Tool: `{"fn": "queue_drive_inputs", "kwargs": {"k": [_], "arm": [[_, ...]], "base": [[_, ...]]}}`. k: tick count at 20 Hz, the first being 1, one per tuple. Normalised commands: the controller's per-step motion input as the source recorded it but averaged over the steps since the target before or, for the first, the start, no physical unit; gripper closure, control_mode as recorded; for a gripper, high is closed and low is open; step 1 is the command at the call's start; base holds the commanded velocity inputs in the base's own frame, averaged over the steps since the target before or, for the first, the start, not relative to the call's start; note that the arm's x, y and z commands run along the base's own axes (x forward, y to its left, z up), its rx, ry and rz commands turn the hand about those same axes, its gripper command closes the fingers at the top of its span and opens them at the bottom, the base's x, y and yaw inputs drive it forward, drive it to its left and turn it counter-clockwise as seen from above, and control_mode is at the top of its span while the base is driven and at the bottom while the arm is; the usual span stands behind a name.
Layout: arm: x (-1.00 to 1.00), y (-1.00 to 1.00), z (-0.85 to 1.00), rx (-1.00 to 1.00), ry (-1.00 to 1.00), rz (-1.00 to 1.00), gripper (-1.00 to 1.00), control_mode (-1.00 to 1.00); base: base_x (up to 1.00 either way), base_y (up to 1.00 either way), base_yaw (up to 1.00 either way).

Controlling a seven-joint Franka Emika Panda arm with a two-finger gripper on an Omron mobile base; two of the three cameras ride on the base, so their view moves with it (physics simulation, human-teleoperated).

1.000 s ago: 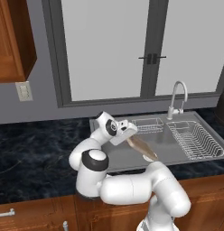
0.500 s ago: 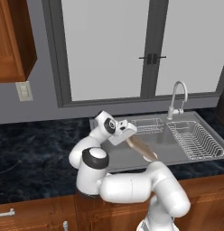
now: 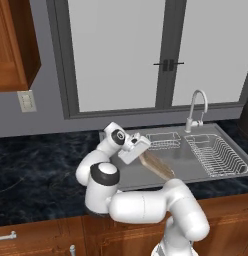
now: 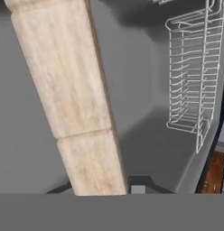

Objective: Move the cutting board and knife to the sink. Then move spray from the cabinet to the counter.

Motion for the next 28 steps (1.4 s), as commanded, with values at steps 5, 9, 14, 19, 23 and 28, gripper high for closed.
{"fn": "queue_drive_inputs", "kwargs": {"k": [5, 9, 14, 19, 23, 28], "arm": [[-0.19, -0.03, 0.00, 0.00, 0.13, -0.06, 1.00, -1.00], [-0.03, -0.15, 0.00, 0.00, 0.09, -0.04, 1.00, -1.00], [0.00, -0.22, 0.00, 0.00, 0.01, -0.01, 1.00, -1.00], [0.00, -0.27, -0.02, 0.00, 0.00, 0.00, 1.00, -1.00], [-0.02, -0.21, -0.11, 0.00, 0.00, 0.00, 1.00, -1.00], [-0.07, -0.10, -0.17, 0.00, 0.00, 0.00, 1.00, -1.00]], "base": [[0.00, 0.00, 0.00], [0.00, 0.00, 0.00], [0.00, 0.00, 0.00], [0.00, 0.00, 0.00], [0.00, 0.00, 0.00], [0.00, 0.00, 0.00]]}}
